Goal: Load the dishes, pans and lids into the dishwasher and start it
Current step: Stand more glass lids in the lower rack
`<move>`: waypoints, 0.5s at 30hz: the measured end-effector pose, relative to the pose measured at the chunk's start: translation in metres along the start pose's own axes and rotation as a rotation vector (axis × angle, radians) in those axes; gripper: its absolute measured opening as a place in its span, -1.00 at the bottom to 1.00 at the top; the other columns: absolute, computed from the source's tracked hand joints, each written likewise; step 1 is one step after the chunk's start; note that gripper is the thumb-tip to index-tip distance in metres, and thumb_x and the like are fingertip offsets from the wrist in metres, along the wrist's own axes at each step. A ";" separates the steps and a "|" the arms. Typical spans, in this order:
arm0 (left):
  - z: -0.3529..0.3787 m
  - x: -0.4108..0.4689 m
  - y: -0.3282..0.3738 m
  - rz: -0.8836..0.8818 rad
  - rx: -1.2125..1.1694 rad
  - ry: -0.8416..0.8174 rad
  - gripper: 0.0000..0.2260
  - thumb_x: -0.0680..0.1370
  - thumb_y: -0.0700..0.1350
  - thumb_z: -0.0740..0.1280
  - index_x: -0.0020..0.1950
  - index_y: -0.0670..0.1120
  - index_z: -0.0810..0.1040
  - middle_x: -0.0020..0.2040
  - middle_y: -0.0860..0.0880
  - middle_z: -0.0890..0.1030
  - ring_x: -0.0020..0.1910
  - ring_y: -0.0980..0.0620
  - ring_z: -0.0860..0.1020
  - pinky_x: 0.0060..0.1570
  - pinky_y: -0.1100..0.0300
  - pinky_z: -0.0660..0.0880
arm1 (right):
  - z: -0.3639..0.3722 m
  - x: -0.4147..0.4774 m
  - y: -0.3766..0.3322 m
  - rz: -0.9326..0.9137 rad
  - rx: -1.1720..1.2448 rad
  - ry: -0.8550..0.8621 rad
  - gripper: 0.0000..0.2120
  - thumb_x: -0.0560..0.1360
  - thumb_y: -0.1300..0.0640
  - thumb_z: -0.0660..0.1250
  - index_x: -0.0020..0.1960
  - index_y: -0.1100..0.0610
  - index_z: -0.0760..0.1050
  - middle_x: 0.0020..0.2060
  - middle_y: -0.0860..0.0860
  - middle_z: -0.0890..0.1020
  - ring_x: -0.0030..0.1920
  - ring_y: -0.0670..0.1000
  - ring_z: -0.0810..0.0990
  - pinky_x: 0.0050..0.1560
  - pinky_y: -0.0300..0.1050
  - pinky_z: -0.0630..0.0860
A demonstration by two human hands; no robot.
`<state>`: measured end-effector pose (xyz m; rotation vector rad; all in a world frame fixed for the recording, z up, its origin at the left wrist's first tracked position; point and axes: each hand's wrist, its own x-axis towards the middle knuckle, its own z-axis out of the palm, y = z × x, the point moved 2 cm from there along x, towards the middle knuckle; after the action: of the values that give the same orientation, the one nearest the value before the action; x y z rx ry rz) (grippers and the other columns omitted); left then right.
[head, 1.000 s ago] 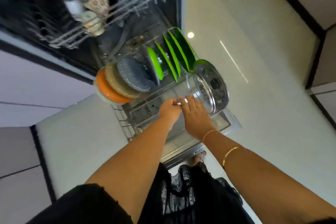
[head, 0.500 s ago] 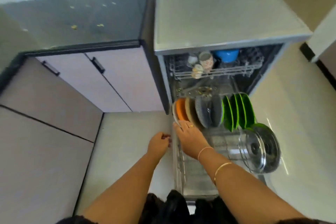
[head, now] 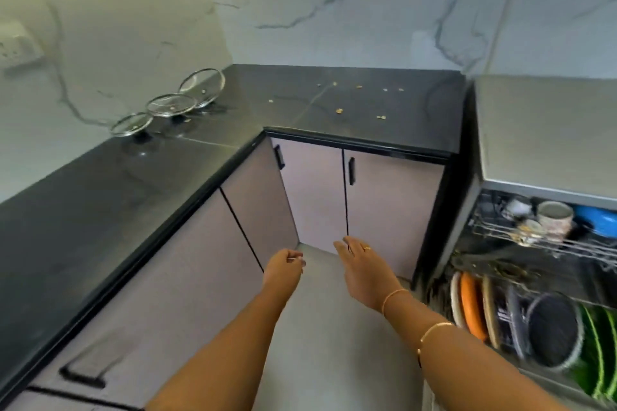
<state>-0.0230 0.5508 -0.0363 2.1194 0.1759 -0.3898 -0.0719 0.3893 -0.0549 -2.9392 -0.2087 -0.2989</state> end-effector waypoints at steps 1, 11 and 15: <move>-0.006 0.003 0.001 -0.002 -0.028 0.012 -0.90 0.57 -0.17 0.23 0.02 -0.10 0.52 -0.04 -0.05 0.62 -0.09 0.00 0.59 -0.13 0.18 0.49 | -0.001 0.010 -0.004 -0.015 0.007 -0.001 -0.43 0.07 0.30 0.52 0.09 0.25 0.56 -0.04 0.18 0.62 -0.13 0.17 0.65 -0.18 -0.08 0.63; -0.047 0.076 0.050 0.120 -0.163 0.108 -0.88 0.58 -0.18 0.23 0.07 -0.07 0.52 -0.05 -0.02 0.64 -0.04 0.04 0.60 0.07 0.11 0.53 | 0.000 0.141 -0.017 -0.108 0.040 0.030 -0.38 -0.06 0.27 0.59 0.01 0.19 0.61 -0.08 0.13 0.65 -0.17 0.10 0.67 -0.19 -0.20 0.60; -0.064 0.138 0.080 0.176 -0.176 0.211 -0.88 0.60 -0.17 0.20 0.07 -0.04 0.50 -0.08 0.03 0.64 -0.09 0.11 0.60 -0.16 0.33 0.48 | 0.015 0.219 -0.007 -0.153 0.092 0.051 -0.45 0.10 0.37 0.52 0.09 0.23 0.57 0.03 0.24 0.62 -0.05 0.20 0.66 -0.11 -0.07 0.63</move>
<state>0.1413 0.5573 0.0119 1.9803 0.1388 -0.0441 0.1427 0.4251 -0.0222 -2.8258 -0.4295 -0.3743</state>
